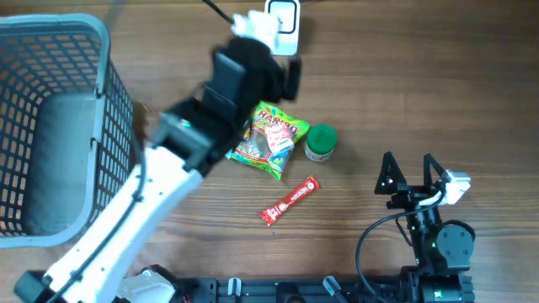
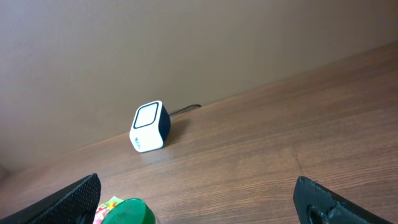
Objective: Scan the item barcode
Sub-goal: 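Carry the Nescafe stick out and drop it below the Haribo bag, then retract the left arm and move the right gripper over the jar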
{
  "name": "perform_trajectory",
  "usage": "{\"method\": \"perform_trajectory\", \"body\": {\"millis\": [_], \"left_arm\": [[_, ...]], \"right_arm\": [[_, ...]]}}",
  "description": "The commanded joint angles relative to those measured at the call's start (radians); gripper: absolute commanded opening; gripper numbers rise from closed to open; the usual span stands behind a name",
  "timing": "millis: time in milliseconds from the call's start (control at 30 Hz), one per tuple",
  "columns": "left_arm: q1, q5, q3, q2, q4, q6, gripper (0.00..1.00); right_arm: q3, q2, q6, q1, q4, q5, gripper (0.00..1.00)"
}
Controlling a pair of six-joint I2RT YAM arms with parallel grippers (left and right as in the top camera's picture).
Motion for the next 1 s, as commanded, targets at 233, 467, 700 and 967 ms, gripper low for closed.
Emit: {"method": "perform_trajectory", "body": {"millis": [233,467,700,967], "left_arm": [[0.373,-0.155,0.456,-0.075,-0.136,0.241,1.0],[0.407,-0.211,0.456,-0.087,-0.137,0.241,1.0],[0.407,-0.021,0.386,-0.23,-0.167,0.24,1.0],[0.407,0.008,-0.039,-0.682,0.12,0.238,1.0]], "right_arm": [[-0.001,-0.003,0.237,0.003,0.003,0.006,1.0],[0.098,0.018,0.306,0.003,-0.039,-0.234,0.99],[0.824,0.563,0.037,0.003,-0.563,-0.203,1.0],[1.402,1.133,0.01,0.003,-1.165,-0.436,1.0]]}}
